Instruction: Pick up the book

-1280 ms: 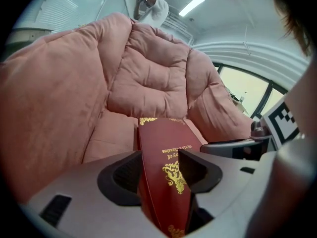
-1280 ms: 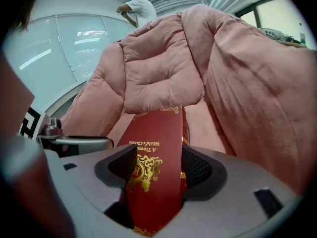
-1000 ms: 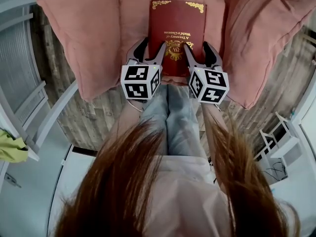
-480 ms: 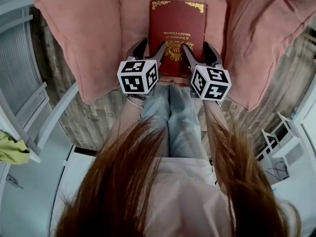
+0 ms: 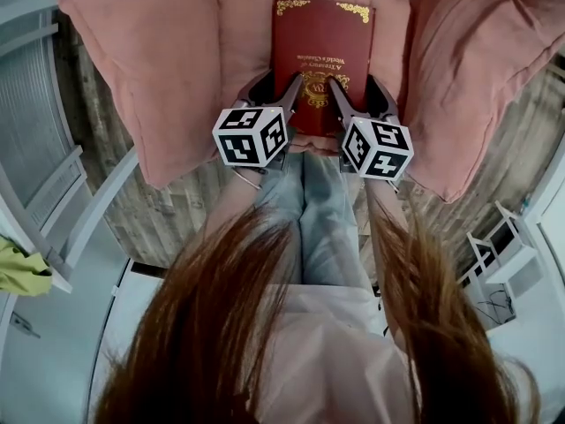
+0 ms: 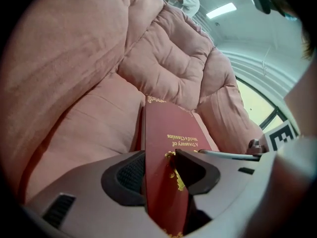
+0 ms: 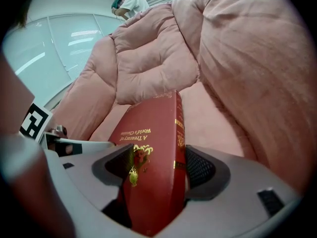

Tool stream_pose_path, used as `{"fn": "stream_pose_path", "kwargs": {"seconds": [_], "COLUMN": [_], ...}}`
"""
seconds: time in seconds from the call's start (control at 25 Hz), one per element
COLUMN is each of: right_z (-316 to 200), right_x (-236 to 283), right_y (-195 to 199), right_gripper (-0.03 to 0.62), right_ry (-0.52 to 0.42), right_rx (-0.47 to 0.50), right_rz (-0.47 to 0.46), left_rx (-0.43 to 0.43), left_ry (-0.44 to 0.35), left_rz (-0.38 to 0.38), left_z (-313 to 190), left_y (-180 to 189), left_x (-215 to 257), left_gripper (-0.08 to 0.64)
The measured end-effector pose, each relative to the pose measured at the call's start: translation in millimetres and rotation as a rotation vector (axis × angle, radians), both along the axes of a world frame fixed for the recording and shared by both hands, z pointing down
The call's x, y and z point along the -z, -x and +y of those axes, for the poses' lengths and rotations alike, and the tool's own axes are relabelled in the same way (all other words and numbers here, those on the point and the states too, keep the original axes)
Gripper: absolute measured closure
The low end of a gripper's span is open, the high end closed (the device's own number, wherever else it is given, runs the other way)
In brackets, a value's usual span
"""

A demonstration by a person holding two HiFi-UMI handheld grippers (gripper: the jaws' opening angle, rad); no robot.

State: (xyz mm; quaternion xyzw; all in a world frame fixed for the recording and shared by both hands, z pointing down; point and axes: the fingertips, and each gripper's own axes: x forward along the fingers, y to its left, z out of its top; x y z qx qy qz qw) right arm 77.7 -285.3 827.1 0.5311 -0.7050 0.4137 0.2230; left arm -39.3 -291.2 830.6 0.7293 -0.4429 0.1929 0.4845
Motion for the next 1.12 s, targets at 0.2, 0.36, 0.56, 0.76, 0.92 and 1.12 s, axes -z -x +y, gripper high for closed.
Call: {"fn": "stream_pose_path", "kwargs": {"seconds": [0.2,0.36,0.56,0.76,0.92,1.12], "right_z": [-1,-3,-2,-11,-25,-37], "right_x": [-4,1,17,50,86,127], "right_y": [0,0,0,0,-6,-11], "right_gripper": [0.262,0.262,0.262,0.262,0.262,0.262], "right_ry": [0.001,-0.015,-0.002,-0.042,-0.080,-0.112], "right_rx": [-0.030,-0.062,-0.081,-0.125,-0.128,-0.139], "right_rz": [-0.019,-0.025,-0.028,-0.052,-0.046,-0.050], "left_rx": [0.018,0.069,0.083,0.071,0.073,0.063], "left_ry": [0.019,0.003,-0.011,-0.079,-0.128,-0.164], "left_rz": [0.027,-0.025,-0.032,-0.048,-0.054,-0.054], "left_z": [-2,-3,-2,-17,-32,-44], "left_y": [0,0,1,2,-4,-9], "left_x": [-4,2,19,56,92,134], "left_gripper": [0.379,0.380,0.382,0.382,0.380,0.380]}}
